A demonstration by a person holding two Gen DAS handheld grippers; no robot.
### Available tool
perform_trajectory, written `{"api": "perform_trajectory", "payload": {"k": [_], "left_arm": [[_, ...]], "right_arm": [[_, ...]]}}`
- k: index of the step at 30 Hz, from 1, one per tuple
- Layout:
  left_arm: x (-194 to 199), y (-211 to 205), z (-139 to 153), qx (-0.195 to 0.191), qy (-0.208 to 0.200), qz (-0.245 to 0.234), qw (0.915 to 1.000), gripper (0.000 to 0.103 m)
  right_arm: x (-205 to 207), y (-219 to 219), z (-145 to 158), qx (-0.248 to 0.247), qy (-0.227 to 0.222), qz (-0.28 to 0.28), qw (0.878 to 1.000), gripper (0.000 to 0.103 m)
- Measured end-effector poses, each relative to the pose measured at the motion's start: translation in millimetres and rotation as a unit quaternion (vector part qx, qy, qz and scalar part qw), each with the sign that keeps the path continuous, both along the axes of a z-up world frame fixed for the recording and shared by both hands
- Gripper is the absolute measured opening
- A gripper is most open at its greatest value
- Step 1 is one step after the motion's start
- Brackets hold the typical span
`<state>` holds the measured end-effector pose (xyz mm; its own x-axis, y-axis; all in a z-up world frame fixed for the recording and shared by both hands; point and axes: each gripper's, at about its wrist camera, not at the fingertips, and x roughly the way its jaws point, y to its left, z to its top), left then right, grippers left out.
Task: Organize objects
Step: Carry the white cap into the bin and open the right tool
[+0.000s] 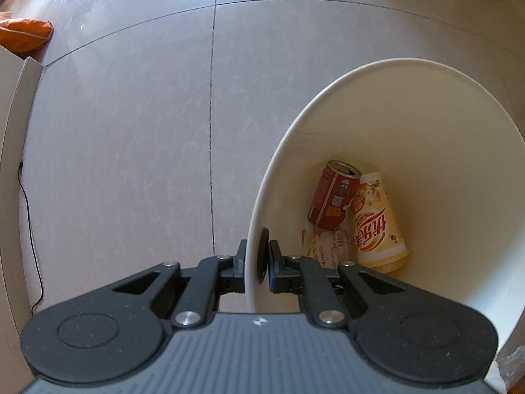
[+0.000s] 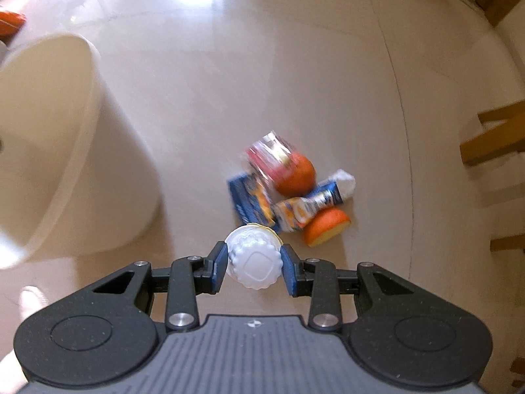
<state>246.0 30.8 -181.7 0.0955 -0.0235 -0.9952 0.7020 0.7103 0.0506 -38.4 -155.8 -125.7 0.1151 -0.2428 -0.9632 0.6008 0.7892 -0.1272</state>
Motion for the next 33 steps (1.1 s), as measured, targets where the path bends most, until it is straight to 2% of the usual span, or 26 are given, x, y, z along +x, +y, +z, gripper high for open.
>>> {"api": "perform_trajectory", "payload": {"k": [5, 10, 15, 23, 24, 25, 27, 28, 33], "left_arm": [[0, 1, 0, 0.001, -0.002, -0.009, 1.0000, 0.009], [1, 0, 1, 0.004, -0.001, -0.014, 0.9999, 0.009], [2, 0, 2, -0.002, 0.001, -0.005, 1.0000, 0.009], [3, 4, 4, -0.010, 0.004, -0.010, 0.9999, 0.008], [3, 4, 4, -0.010, 0.004, -0.013, 0.9999, 0.008], [3, 5, 4, -0.010, 0.005, -0.013, 0.9999, 0.008], [3, 4, 4, -0.010, 0.006, -0.014, 0.9998, 0.008], [3, 5, 5, -0.010, 0.007, -0.014, 0.9998, 0.008], [3, 4, 4, -0.010, 0.008, -0.010, 0.9999, 0.008]], "right_arm": [[22, 21, 44, 0.004, -0.029, 0.033, 0.999, 0.040], [51, 44, 72, -0.001, -0.056, 0.074, 0.996, 0.040], [84, 65, 85, 0.009, -0.083, 0.105, 0.991, 0.040], [123, 91, 87, 0.020, -0.111, 0.134, 0.985, 0.041], [125, 94, 88, 0.020, -0.113, 0.135, 0.984, 0.046], [126, 96, 87, 0.023, -0.115, 0.137, 0.984, 0.060], [125, 98, 85, 0.032, -0.123, 0.135, 0.983, 0.074], [124, 98, 85, 0.034, -0.126, 0.133, 0.982, 0.077], [121, 96, 81, 0.037, -0.111, 0.128, 0.985, 0.078]]}}
